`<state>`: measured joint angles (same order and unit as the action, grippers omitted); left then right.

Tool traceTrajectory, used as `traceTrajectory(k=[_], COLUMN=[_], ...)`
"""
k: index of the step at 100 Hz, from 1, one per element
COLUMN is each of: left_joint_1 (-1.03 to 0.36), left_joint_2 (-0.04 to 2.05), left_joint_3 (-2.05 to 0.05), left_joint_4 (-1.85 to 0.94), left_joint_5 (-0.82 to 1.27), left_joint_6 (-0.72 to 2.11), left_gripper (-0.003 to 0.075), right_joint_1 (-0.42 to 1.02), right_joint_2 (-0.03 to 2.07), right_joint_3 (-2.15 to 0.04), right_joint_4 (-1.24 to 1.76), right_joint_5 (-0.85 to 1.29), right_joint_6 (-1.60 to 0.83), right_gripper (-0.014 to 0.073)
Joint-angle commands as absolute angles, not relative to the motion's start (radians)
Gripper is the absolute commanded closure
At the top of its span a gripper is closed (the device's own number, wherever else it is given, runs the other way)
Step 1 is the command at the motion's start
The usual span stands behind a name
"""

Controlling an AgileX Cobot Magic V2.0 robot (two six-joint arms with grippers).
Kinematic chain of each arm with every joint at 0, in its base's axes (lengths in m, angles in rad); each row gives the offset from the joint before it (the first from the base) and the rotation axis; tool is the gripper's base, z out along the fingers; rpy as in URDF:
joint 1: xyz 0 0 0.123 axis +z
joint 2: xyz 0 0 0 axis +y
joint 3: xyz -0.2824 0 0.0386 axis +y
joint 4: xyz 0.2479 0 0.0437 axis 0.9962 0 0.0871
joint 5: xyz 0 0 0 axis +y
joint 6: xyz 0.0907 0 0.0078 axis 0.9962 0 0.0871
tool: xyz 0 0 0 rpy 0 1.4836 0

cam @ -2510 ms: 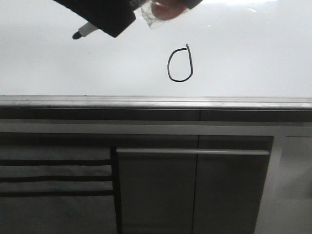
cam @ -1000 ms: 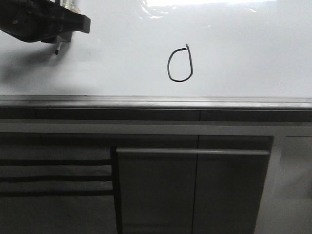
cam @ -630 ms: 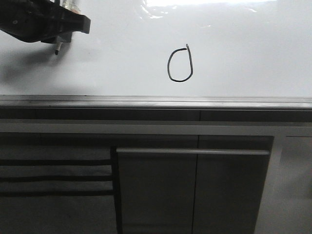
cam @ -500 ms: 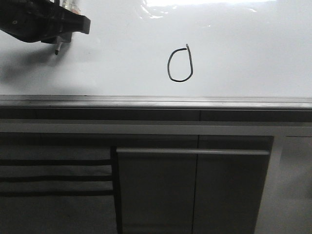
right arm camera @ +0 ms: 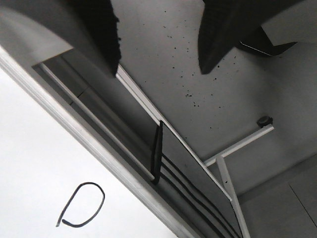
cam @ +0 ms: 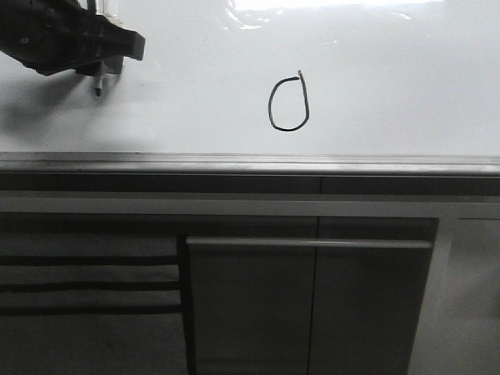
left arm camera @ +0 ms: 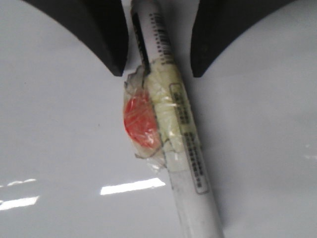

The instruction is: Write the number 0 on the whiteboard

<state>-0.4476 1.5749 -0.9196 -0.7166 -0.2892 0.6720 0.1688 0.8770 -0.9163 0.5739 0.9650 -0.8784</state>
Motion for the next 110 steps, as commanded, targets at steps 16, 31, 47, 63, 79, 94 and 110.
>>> traceTrajectory(k=[16, 31, 47, 63, 79, 94, 110], left_joint_1=[-0.445, -0.445, -0.424, -0.325, -0.171, -0.06, -0.028], left_joint_2=[1.474, 1.357, 1.209, 1.084, 0.948, 0.802, 0.601], left_joint_3=[-0.951, -0.951, -0.951, -0.951, -0.944, -0.866, -0.689], left_joint_4=[-0.615, -0.599, -0.523, -0.377, -0.236, -0.238, -0.279], left_joint_5=[-0.25, -0.055, 0.243, 0.501, 0.656, 0.657, 0.533], left_joint_6=[0.706, 0.73, 0.73, 0.567, 0.349, 0.297, 0.296], left_gripper=[0.0358, 0.0266, 0.0258, 0.0258, 0.0258, 0.0258, 0.0258], right_joint_1=[0.16, 0.16, 0.16, 0.16, 0.16, 0.16, 0.16], right_joint_2=[0.849, 0.799, 0.735, 0.667, 0.58, 0.477, 0.378], right_joint_3=[-0.937, -0.937, -0.925, -0.874, -0.787, -0.697, -0.605], right_joint_4=[0.567, 0.466, 0.316, 0.1, 0.0, 0.0, 0.0], right_joint_5=[0.92, 0.915, 0.915, 0.897, 0.834, 0.705, 0.599], right_joint_6=[-0.823, -0.709, -0.544, -0.316, -0.045, 0.023, 0.048], right_gripper=[0.0267, 0.0267, 0.0267, 0.0267, 0.0267, 0.0267, 0.0268])
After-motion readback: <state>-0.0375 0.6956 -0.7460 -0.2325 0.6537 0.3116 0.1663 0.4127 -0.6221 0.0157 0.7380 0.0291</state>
